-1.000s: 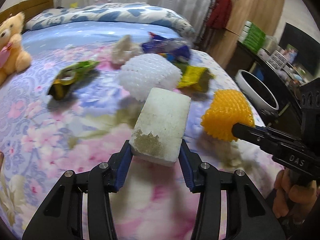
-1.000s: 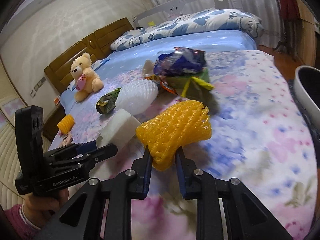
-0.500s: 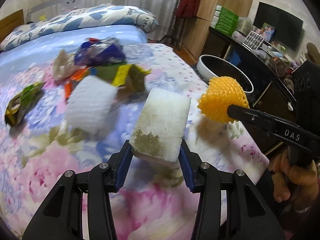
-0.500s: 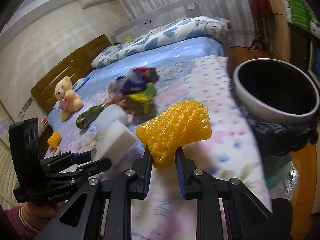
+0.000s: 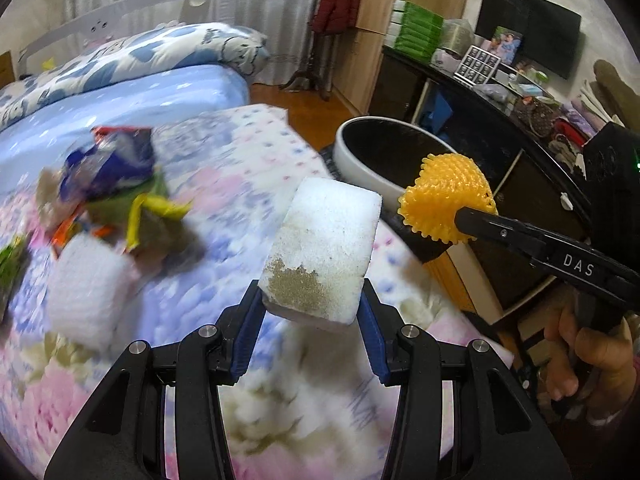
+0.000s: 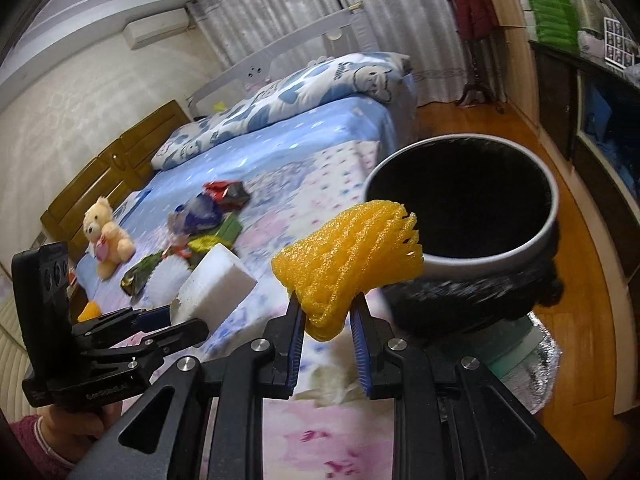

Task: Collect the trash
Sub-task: 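Carry sponge block and yellow foam net over the trash bin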

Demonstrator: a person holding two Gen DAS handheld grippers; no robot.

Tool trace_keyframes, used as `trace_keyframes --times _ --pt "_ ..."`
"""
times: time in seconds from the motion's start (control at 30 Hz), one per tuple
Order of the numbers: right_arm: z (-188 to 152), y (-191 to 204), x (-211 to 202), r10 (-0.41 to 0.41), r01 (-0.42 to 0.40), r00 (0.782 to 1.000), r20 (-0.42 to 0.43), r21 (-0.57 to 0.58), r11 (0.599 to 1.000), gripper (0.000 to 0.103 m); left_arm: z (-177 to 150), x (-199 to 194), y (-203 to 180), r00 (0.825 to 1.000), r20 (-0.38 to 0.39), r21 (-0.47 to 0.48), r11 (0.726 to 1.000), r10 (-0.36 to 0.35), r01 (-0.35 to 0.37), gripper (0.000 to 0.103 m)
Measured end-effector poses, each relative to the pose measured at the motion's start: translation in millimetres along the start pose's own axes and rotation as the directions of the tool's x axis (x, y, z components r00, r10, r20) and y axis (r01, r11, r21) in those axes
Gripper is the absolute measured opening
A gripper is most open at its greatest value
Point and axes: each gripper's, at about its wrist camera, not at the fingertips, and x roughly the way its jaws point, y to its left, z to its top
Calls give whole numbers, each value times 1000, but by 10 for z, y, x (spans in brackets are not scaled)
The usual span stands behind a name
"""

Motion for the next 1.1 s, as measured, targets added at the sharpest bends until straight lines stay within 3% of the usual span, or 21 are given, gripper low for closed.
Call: trace_keyframes --times 0.73,1.1 --pt "501 -790 52 -82 82 997 -6 65 994 23 732 630 -501 999 -24 59 997 -48 50 45" --pt "627 -960 159 -106 108 993 -44 53 993 24 977 923 -680 997 -48 77 995 -57 60 45"
